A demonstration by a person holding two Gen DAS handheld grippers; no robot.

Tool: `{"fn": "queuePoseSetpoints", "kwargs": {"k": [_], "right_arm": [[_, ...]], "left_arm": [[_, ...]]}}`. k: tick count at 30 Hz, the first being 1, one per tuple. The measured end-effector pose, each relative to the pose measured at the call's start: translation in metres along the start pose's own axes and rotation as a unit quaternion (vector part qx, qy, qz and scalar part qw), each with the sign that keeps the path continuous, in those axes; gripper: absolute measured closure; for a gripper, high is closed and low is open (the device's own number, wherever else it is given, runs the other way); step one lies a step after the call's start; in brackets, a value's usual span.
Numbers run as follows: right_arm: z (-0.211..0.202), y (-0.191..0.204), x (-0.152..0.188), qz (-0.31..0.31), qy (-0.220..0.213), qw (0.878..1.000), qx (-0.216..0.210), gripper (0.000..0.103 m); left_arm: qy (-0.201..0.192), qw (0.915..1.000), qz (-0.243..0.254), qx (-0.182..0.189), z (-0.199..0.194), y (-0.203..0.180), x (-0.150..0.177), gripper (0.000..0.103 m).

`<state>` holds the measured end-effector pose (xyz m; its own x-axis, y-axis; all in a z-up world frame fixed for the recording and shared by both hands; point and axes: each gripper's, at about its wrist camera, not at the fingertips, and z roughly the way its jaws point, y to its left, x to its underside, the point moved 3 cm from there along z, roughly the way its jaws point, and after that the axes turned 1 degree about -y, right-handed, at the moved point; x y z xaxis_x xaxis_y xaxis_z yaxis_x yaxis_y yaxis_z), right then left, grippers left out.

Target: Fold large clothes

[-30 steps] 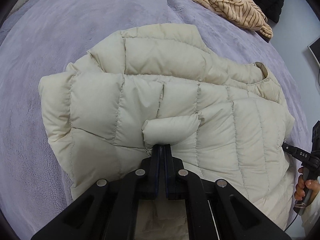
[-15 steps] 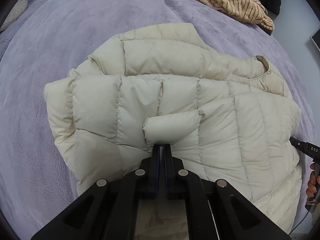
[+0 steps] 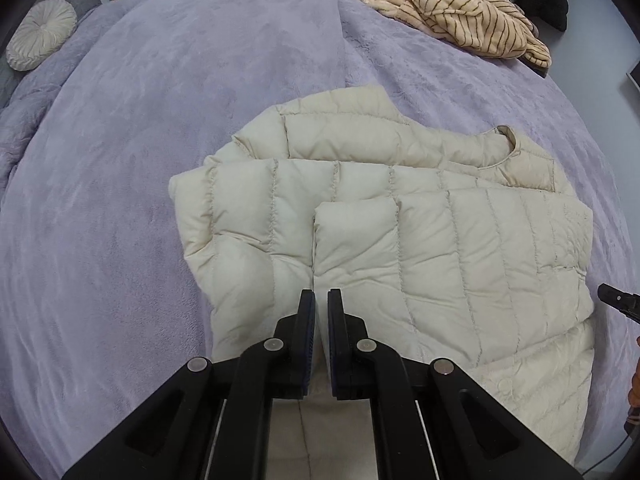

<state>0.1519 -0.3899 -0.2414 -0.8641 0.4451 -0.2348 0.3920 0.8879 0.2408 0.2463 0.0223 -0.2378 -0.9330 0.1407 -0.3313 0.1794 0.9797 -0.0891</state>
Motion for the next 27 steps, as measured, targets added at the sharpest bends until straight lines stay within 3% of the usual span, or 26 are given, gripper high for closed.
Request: {"fn": "queuePoseSetpoints", "kwargs": {"k": [1,2,3,5,7,8,14,18,20,23,27], "right_arm": [[-0.008,0.002,0.005,-0.003,0.000,1.000,0.000,0.071],[-0.015,0.005,0.010,-0.006,-0.002,1.000,-0.002,0.052],[-0.023,0.008,0.015,-0.007,-0.005,1.000,-0.006,0.044],[-0.035,0.014,0.026,-0.009,-0.007,1.000,-0.013,0.044],[-0.045,0.018,0.036,-0.008,-0.005,1.000,-0.019,0.044],[-0.049,0.020,0.041,-0.007,-0.004,1.000,-0.021,0.044],[-0.068,0.031,0.071,-0.003,0.006,0.999,-0.034,0.043],[-0.080,0.036,0.086,-0.006,0.007,0.999,-0.037,0.023],[-0.086,0.036,0.093,-0.004,0.005,0.999,-0.039,0.021],[-0.091,0.036,0.105,-0.005,0.012,0.999,-0.047,0.003],[-0.095,0.034,0.125,-0.008,0.027,0.998,-0.062,0.000]], "left_arm": [[-0.003,1.0000,0.000,-0.004,-0.007,0.000,0.003,0.096],[-0.006,1.0000,0.000,-0.002,-0.013,0.001,0.006,0.096],[-0.006,1.0000,-0.001,0.000,-0.019,0.002,0.009,0.096],[-0.005,1.0000,-0.003,-0.001,-0.030,0.007,0.018,0.093],[-0.004,0.9999,-0.008,-0.007,-0.038,0.010,0.027,0.026],[-0.011,0.9996,-0.013,-0.021,-0.044,0.014,0.031,0.002],[-0.011,0.9996,-0.015,-0.022,-0.067,0.021,0.053,0.001],[-0.005,0.9995,-0.009,-0.031,-0.081,0.024,0.069,0.001],[0.004,0.9994,-0.004,-0.033,-0.084,0.027,0.079,0.001],[0.024,0.9991,-0.002,-0.034,-0.084,0.033,0.094,0.001],[0.047,0.9987,0.000,-0.021,-0.083,0.045,0.118,0.001]]}}
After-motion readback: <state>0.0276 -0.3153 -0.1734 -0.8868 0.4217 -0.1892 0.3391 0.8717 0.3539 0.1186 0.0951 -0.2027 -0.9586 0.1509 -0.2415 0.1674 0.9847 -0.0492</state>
